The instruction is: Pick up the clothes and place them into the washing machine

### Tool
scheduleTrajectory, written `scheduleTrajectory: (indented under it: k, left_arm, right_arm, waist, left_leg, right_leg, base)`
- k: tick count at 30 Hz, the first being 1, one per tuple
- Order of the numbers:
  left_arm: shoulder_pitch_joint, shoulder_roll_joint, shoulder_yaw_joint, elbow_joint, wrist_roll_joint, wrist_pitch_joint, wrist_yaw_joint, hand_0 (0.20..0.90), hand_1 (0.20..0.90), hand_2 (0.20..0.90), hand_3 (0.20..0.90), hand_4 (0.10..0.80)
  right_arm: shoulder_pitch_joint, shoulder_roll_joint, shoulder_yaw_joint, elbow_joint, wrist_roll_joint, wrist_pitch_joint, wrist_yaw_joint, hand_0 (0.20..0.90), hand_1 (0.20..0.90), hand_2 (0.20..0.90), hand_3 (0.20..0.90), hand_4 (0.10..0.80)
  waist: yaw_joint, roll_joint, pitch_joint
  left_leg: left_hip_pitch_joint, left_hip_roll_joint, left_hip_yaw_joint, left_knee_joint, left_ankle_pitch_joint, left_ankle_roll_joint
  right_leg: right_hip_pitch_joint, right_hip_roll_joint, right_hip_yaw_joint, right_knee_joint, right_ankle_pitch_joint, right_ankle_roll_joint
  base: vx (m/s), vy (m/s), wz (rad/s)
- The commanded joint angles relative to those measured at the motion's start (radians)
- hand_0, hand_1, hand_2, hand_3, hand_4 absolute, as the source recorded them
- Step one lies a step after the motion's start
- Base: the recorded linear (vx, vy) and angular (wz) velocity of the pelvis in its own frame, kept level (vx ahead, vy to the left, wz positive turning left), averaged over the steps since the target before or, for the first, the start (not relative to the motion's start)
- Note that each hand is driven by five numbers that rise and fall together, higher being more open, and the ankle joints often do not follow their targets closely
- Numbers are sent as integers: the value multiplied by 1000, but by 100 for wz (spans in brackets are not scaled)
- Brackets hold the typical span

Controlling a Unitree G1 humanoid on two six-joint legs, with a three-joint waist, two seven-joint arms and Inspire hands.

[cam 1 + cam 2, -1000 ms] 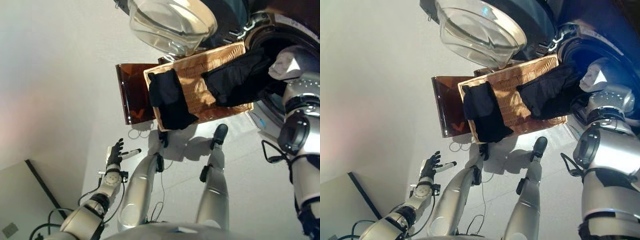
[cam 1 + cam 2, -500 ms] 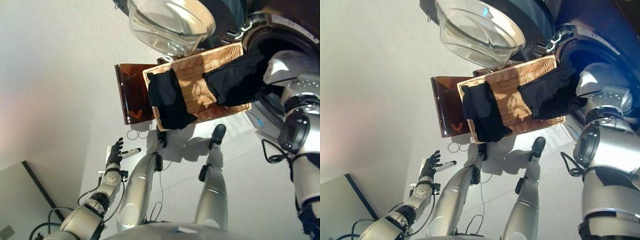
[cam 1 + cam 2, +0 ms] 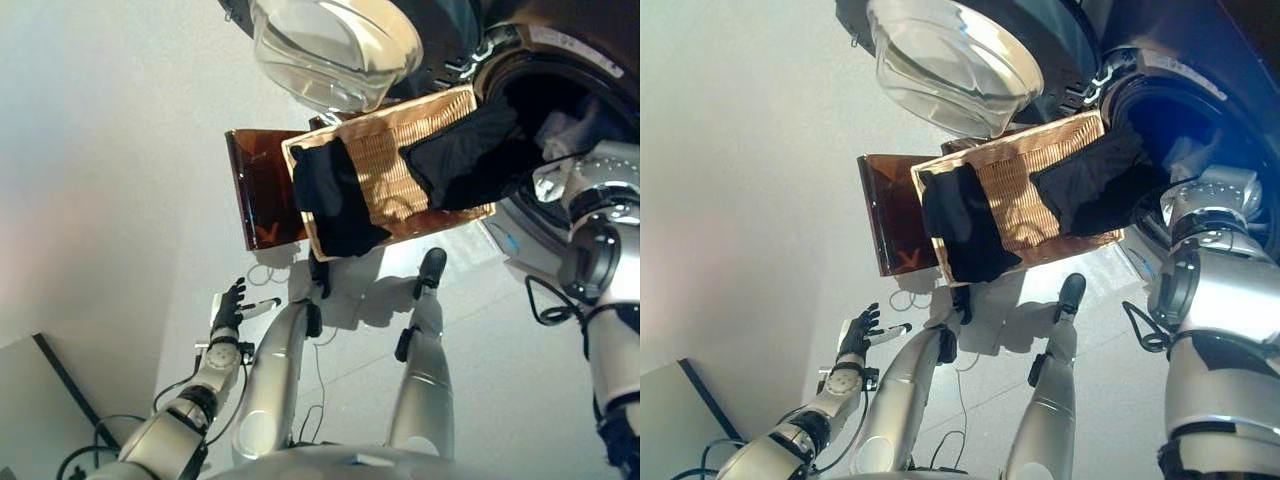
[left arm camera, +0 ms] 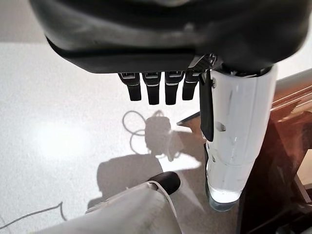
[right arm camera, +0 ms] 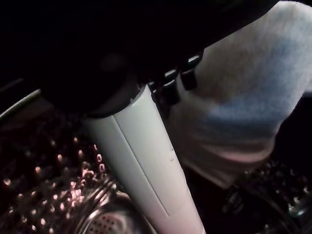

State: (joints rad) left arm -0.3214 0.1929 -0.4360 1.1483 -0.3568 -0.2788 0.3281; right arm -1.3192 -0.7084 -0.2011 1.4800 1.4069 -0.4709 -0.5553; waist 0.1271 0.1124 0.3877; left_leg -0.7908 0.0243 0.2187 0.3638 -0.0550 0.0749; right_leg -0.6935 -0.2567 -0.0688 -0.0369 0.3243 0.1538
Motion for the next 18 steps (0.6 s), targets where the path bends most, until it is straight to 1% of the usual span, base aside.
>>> scheduleTrajectory:
  k: [1,3,6,11,12,13,17,18]
  left_arm:
    - [56,33,25,94,-8,-2,17,900,900,900,900,800]
    - [55,33,24,89,-5,-4,14,900,900,900,900,800]
    - [57,36,25,80,0,-6,13,900,900,900,900,800]
    - [53,37,32,69,19,-17,16,900,900,900,900,800]
    - [46,35,38,60,24,-20,17,900,900,900,900,800]
    - [42,35,43,58,30,-21,19,900,900,900,900,800]
    - [33,23,66,50,45,-30,33,900,900,900,900,800]
    - [35,24,65,50,45,-30,33,900,900,900,900,800]
  right_arm:
    - [-45,-226,157,-43,-62,-58,37,900,900,900,900,800]
    - [-34,-217,171,-54,-86,-44,53,900,900,900,900,800]
    - [-18,-210,189,-56,-138,-24,51,900,900,900,900,800]
    - [68,-148,206,-87,-222,7,90,900,900,900,900,800]
    - [114,-108,238,-108,-298,34,110,900,900,900,900,800]
    - [146,-86,253,-125,-351,43,112,900,900,900,900,800]
    - [291,33,279,-225,-507,41,102,900,900,900,900,800]
    - [295,36,277,-231,-511,42,97,900,900,900,900,800]
  waist:
    - [37,26,-76]
    - [37,25,-71]
    - [40,26,-69]
    - [40,24,-59]
    - [40,22,-52]
    - [38,20,-49]
    - [25,10,-39]
    - [25,9,-40]
  left_leg:
    - [224,24,-66,-450,179,-130]
    - [221,22,-63,-451,188,-128]
    - [226,24,-63,-450,180,-128]
    - [226,26,-60,-450,184,-127]
    - [226,27,-58,-450,187,-126]
    - [227,26,-57,-450,188,-125]
    - [226,28,-54,-448,193,-123]
    - [226,28,-54,-448,193,-123]
  right_leg:
    - [61,75,-6,36,-91,-2]
    - [57,76,-3,36,-85,-5]
    - [61,76,-4,36,-90,-3]
    - [62,77,-7,39,-89,-5]
    - [61,77,-5,41,-87,-7]
    - [60,79,-5,42,-87,-8]
    - [62,83,-5,46,-84,-12]
    - [63,83,-5,45,-84,-12]
  base:
    - [0,0,0]
    - [0,0,0]
    - [0,0,0]
    - [0,0,0]
    - [0,0,0]
    - [-14,-5,-4]
    - [-8,-5,-4]
    - [0,0,0]
